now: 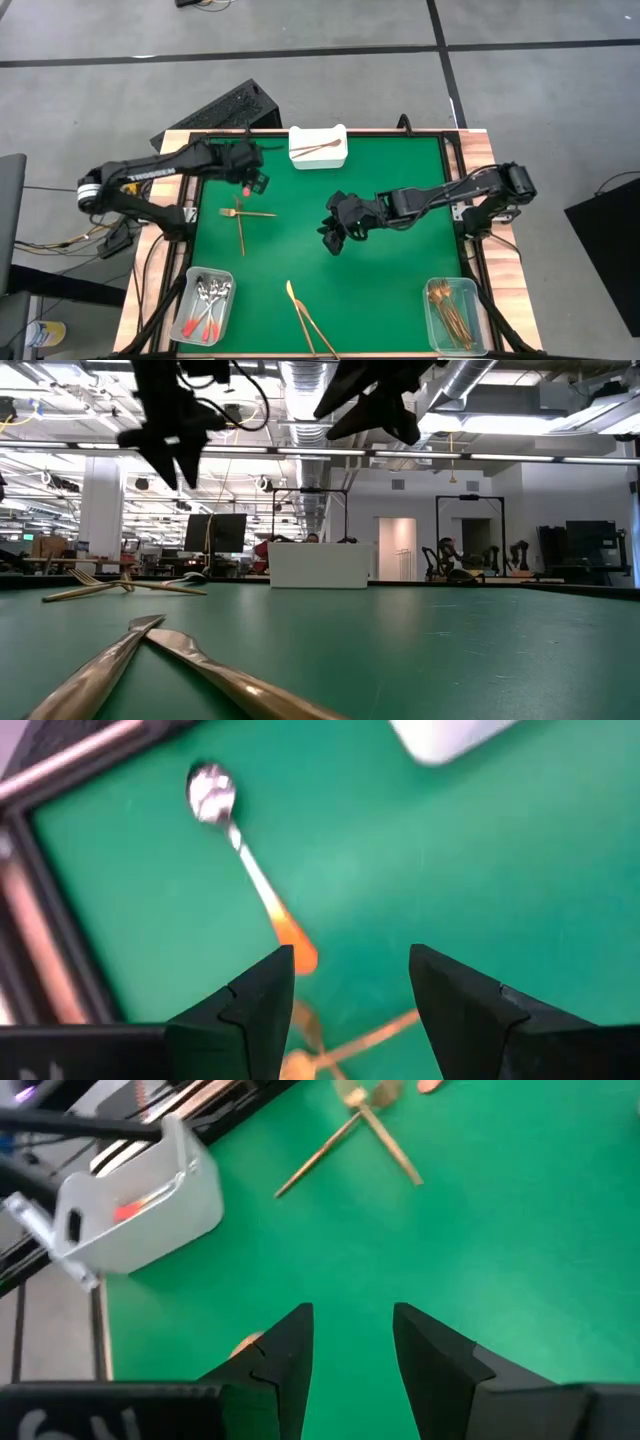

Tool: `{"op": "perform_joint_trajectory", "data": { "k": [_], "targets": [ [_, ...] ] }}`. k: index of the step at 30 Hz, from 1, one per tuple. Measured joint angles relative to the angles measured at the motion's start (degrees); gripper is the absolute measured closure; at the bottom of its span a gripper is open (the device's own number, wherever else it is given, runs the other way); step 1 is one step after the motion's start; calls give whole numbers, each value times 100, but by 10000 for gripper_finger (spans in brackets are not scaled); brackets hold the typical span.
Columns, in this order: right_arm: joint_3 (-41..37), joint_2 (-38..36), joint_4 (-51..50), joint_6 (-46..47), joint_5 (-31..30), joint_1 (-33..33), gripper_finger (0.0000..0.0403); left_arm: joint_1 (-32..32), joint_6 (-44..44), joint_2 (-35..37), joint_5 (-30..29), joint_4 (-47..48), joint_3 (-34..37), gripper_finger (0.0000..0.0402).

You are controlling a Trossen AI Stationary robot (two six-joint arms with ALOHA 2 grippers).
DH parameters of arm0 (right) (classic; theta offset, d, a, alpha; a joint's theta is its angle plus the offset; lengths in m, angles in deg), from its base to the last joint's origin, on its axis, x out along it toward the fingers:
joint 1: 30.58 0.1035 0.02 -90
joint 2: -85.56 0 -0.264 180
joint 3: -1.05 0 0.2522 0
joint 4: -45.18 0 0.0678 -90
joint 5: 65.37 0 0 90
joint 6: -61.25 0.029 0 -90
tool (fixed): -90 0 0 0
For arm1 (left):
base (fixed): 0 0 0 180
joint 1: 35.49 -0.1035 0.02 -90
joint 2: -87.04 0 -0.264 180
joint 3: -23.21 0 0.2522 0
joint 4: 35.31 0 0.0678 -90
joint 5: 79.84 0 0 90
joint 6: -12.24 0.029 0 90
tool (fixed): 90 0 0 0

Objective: Sort silverware by color (type)
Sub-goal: Put the orange spoon into the gray bin

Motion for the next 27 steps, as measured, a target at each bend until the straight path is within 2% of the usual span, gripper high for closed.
{"op": "perform_joint_trajectory", "data": {
  "k": [5, 12, 20, 27],
  "targets": [
    [0, 0, -77, 187, -2, -251, 239, -888, 1082, -454, 414, -780, 0, 216],
    [0, 0, -76, 138, 172, -705, 239, -1771, 1600, -1593, 458, -1046, 0, 216],
    [0, 0, -75, 142, 911, -1310, 239, -2262, 1621, -2820, 653, -1049, 0, 217],
    [0, 0, -78, -30, 1355, -1671, 239, -2521, 1836, -3135, 649, -1521, 0, 217]
  ]
}}
